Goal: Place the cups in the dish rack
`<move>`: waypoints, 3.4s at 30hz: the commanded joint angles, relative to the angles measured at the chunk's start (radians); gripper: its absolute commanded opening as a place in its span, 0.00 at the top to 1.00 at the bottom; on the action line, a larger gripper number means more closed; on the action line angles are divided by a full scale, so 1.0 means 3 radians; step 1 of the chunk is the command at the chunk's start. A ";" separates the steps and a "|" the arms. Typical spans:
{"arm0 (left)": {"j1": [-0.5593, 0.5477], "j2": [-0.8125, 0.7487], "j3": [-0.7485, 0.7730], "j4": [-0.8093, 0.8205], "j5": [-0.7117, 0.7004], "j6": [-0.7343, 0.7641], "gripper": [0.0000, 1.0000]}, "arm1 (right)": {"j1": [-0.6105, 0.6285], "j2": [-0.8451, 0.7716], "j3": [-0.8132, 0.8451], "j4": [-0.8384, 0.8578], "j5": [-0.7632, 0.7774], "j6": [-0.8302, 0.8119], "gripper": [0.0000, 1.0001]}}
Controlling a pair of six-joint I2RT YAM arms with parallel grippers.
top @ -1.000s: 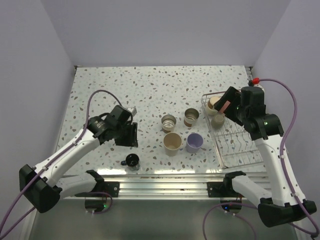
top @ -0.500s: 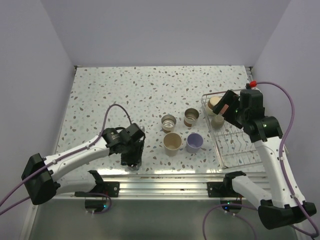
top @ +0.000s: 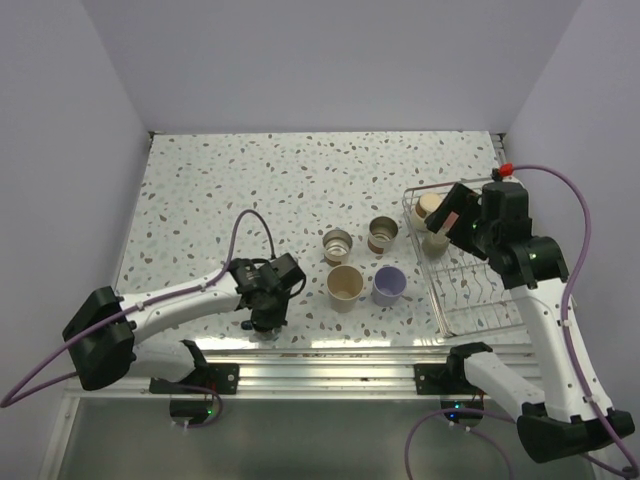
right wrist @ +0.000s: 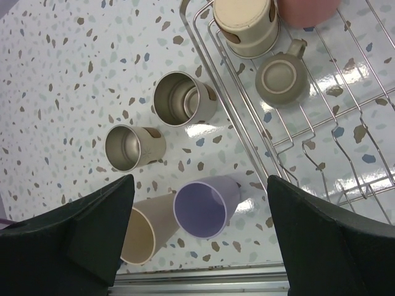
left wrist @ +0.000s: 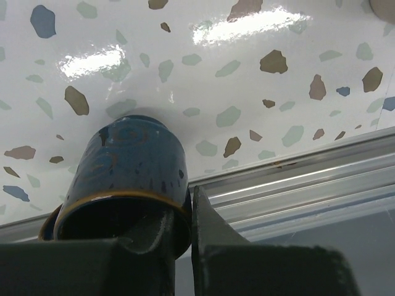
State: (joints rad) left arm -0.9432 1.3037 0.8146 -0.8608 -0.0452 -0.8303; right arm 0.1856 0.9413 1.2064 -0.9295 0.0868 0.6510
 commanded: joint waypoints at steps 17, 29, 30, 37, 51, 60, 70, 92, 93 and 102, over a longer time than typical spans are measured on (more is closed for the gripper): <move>0.1230 0.0078 0.2403 0.1011 0.1064 0.0953 1.00 | 0.0061 0.0575 0.0939 0.0898 -0.1377 0.0554 0.02; 0.1574 0.0532 0.1866 0.5261 0.2743 -0.0811 1.00 | 0.0082 0.0595 0.0417 0.2433 -0.1921 0.2242 0.02; 0.1574 0.0613 0.1881 0.5414 0.2773 -0.0893 1.00 | 0.0097 0.0585 0.0376 0.2560 -0.1905 0.2344 0.02; 0.1569 0.0829 0.1953 0.5783 0.2972 -0.1047 1.00 | 0.0169 0.0641 0.0402 0.2785 -0.1880 0.2606 0.02; 0.1477 0.0809 0.1897 0.5682 0.3122 -0.0807 1.00 | 0.0419 0.0989 0.0723 0.2689 -0.1864 0.2545 0.02; 0.1385 0.0778 0.1897 0.5268 0.3024 -0.0419 1.00 | 0.0634 0.1065 0.0867 0.2551 -0.1798 0.2452 0.02; 0.1308 0.0778 0.1938 0.4976 0.2943 -0.0168 1.00 | 0.0695 0.1050 0.0806 0.2607 -0.1798 0.2442 0.33; 0.1293 0.0609 0.1938 0.4148 0.2687 0.0247 0.28 | 0.0701 0.0902 0.0892 0.1999 -0.1343 0.2003 1.00; 0.1303 0.0594 0.1922 0.4132 0.2672 0.0267 0.27 | 0.0701 0.0902 0.0898 0.1963 -0.1317 0.1977 1.00; 0.1385 0.0532 0.1902 0.3862 0.2595 0.0410 0.20 | 0.0634 0.0876 0.0923 0.1775 -0.1184 0.1860 1.00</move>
State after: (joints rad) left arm -0.5472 1.5059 1.3716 0.3351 0.7654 -0.7582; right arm 0.3847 1.2495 1.4212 -0.4049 -0.2920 1.2385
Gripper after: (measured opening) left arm 0.788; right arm 0.688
